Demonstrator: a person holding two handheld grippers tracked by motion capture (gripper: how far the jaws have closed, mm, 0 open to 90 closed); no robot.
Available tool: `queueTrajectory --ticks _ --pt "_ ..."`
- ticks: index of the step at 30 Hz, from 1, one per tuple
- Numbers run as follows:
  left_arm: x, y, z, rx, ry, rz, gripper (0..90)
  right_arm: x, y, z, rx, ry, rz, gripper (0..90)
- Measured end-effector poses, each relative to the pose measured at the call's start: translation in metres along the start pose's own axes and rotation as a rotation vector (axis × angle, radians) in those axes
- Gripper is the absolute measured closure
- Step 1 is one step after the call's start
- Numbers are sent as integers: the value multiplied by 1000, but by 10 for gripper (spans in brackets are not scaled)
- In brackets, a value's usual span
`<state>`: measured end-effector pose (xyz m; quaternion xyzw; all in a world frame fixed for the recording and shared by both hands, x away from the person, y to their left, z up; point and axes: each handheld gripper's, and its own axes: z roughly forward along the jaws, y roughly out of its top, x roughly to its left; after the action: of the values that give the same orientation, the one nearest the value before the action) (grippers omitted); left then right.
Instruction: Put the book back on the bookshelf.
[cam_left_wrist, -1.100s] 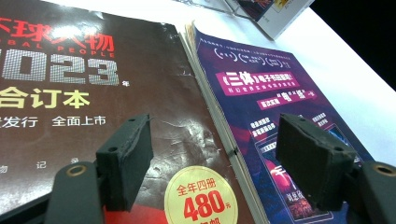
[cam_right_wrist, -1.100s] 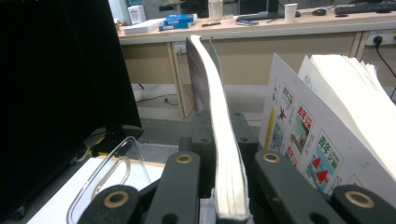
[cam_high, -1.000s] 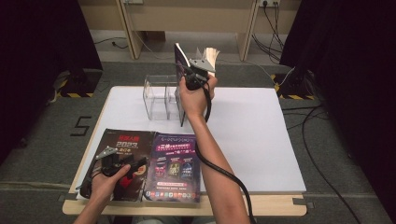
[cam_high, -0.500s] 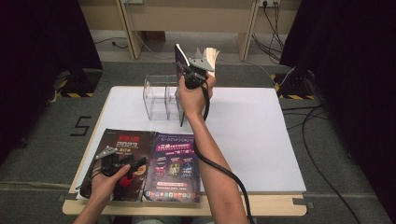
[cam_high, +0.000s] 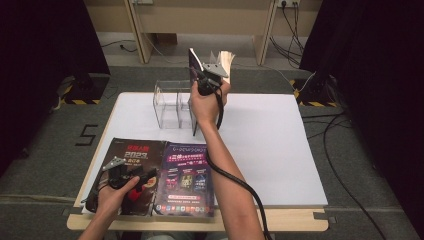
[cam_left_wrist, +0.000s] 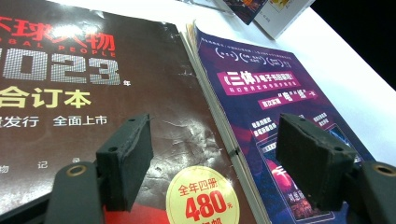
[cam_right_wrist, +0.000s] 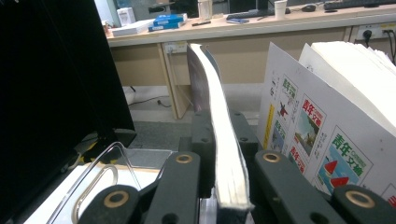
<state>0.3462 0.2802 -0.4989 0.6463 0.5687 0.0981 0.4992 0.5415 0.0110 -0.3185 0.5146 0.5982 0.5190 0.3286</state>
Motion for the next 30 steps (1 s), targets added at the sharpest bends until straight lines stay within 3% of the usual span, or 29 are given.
queueTrajectory --ticks 10,16,30 --pt "0 0 0 0 0 -1 264 3 -3 1 -10 -18 -13 838" --pt "-1 0 0 0 -2 5 264 2 -3 0 11 -28 -21 828" --pt "-4 -2 3 8 -5 9 264 -4 -4 -6 29 -59 -74 779"
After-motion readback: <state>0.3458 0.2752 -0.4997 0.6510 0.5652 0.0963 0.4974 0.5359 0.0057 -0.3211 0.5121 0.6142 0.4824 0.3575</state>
